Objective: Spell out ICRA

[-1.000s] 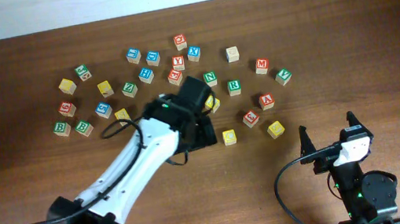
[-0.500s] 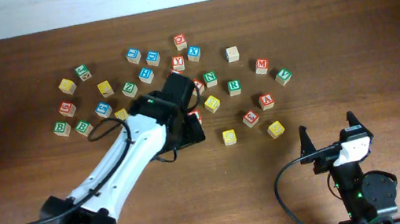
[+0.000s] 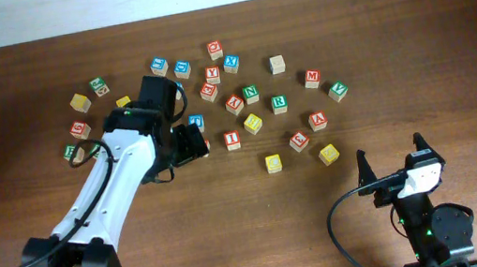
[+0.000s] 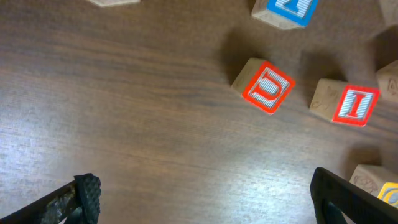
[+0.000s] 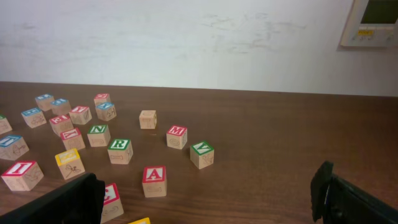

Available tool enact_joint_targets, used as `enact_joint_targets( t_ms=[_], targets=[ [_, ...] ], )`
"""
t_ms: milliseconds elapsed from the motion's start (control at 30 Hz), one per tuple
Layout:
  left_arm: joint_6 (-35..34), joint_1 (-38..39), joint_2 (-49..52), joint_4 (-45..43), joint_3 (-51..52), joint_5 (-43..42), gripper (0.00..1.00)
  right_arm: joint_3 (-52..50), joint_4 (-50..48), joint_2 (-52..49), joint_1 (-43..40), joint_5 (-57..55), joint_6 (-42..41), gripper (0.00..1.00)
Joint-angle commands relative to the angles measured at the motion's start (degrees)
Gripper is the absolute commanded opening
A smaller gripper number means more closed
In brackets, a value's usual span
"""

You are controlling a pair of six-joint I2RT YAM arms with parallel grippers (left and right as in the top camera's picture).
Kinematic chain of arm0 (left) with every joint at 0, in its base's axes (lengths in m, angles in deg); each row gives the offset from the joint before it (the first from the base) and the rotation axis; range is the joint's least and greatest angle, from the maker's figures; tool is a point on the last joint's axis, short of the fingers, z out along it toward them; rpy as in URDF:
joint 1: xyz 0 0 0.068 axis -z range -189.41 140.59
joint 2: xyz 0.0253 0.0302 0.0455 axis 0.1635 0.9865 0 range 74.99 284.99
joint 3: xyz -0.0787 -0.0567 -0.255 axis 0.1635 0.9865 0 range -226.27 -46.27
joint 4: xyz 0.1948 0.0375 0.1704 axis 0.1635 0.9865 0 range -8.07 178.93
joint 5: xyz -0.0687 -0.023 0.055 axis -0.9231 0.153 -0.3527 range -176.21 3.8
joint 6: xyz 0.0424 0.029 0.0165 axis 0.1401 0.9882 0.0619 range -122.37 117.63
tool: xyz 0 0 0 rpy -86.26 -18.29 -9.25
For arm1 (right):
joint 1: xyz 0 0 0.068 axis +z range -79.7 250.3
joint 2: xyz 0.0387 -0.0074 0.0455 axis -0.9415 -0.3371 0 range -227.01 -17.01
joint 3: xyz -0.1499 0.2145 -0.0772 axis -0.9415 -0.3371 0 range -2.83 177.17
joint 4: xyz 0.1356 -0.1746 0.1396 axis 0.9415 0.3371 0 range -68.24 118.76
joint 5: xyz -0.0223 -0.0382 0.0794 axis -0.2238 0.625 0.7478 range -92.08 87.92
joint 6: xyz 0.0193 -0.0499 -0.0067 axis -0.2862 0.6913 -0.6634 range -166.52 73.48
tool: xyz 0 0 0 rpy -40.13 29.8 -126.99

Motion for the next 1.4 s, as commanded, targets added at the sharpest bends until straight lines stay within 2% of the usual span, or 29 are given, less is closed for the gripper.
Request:
enact_joint_targets(
  t_ms=[0,100,167,267,300,333,367,433,533,733,800,900,1067,1167,1300,1367],
  targets=[
    [0.9,0.1,1.3,-1.1,-0.4,0.5,0.99,-0.3,0.4,0.4,-0.4,0.2,-0.1,0.98],
    [0.9,0.1,2.1,-1.8,-0.4,2.3,1.00,-0.3,0.4,0.4,-0.4,0.1,-0.1,0.98],
    [0.9,0.0,2.4,-2.3,-0.4,7.1,0.99,-0.3,0.4,0.4,-0.4,0.1,-0.1,0.98],
    [0.9,0.0,2.4,-2.4,-0.4,7.9,0.99,-0.3,0.4,0.4,-0.4,0.1,-0.1,0.98],
    [0.9,0.0,2.4,-2.6,-0.4,7.4,0.96,-0.3,0.4,0.4,-0.4,0.2,-0.1,0.98],
    [0.9,0.0,2.4,-2.8,-0.4,6.4,0.86,-0.3,0.4,0.4,-0.4,0.2,-0.1,0.98],
    [0.9,0.1,2.4,-3.0,-0.4,4.5,0.84,-0.3,0.4,0.4,-0.4,0.1,-0.1,0.98],
    [1.0,0.1,2.4,-3.3,-0.4,-1.3,0.88,-0.3,0.4,0.4,-0.4,0.2,-0.1,0.98],
    [5.6,0.1,2.5,-5.0,-0.4,-5.3,1.00,-0.3,0.4,0.4,-0.4,0.2,-0.1,0.98],
    [9.3,0.1,2.5,-5.9,-0.4,-5.5,0.99,-0.3,0.4,0.4,-0.4,0.2,-0.1,0.98],
    [13.7,0.1,2.5,-6.0,-0.4,-6.9,1.00,-0.3,0.4,0.4,-0.4,0.1,-0.1,0.98],
    [20.5,0.1,2.5,-6.3,-0.4,-13.8,0.99,-0.3,0.4,0.4,-0.4,0.2,-0.1,0.98],
    [20.5,0.1,2.5,-7.6,-0.4,-15.1,0.99,-0.3,0.4,0.4,-0.4,0.2,-0.1,0.98],
    [9.0,0.1,2.5,-7.0,-0.4,-10.1,0.99,-0.3,0.4,0.4,-0.4,0.1,-0.1,0.98],
    [8.6,2.8,2.5,-7.0,-0.4,-9.8,1.00,-0.3,0.4,0.4,-0.4,0.2,-0.1,0.98],
    [8.5,5.8,2.5,-7.0,-0.4,-5.9,0.99,-0.3,0.4,0.4,-0.4,0.1,-0.1,0.98]
  ],
)
